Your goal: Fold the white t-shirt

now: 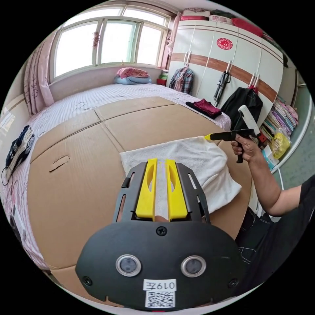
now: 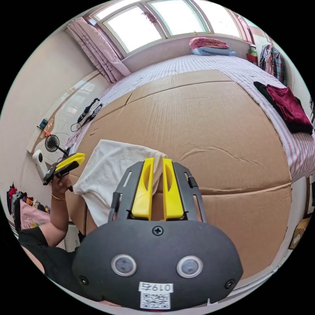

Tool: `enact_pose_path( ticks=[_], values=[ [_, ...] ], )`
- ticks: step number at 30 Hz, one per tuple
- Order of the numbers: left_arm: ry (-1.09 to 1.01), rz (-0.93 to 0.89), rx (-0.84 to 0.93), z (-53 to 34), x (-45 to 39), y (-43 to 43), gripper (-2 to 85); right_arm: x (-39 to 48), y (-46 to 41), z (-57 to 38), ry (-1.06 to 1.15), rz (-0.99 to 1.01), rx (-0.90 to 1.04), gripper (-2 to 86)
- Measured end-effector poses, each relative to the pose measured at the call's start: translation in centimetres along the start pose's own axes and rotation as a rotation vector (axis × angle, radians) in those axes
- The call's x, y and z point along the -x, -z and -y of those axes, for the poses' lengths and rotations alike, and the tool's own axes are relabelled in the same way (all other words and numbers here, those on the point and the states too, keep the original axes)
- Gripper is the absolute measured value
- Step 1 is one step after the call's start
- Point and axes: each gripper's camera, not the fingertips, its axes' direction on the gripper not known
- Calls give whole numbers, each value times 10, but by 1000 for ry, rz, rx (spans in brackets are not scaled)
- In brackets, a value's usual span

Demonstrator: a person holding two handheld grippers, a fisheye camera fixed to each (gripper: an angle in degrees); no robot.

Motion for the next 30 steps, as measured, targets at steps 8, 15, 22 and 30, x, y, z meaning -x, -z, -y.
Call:
enact_pose_path(
  ticks=[8,15,22,30],
  values=[
    [-315,-160,70,117,-24,-91,14,-1,7,8,-18,73,-9,-4],
    [-483,-373,245,220,-24,-195,25,-16,28,7,-51,157,-71,-6],
    [-498,-508,484,270,-2,-282,11,-30,47,23,-54,181,-69,-6],
    [-580,-533,567,285,7,-337,8,-60,72,38,-84,215,-98,-5]
  ],
)
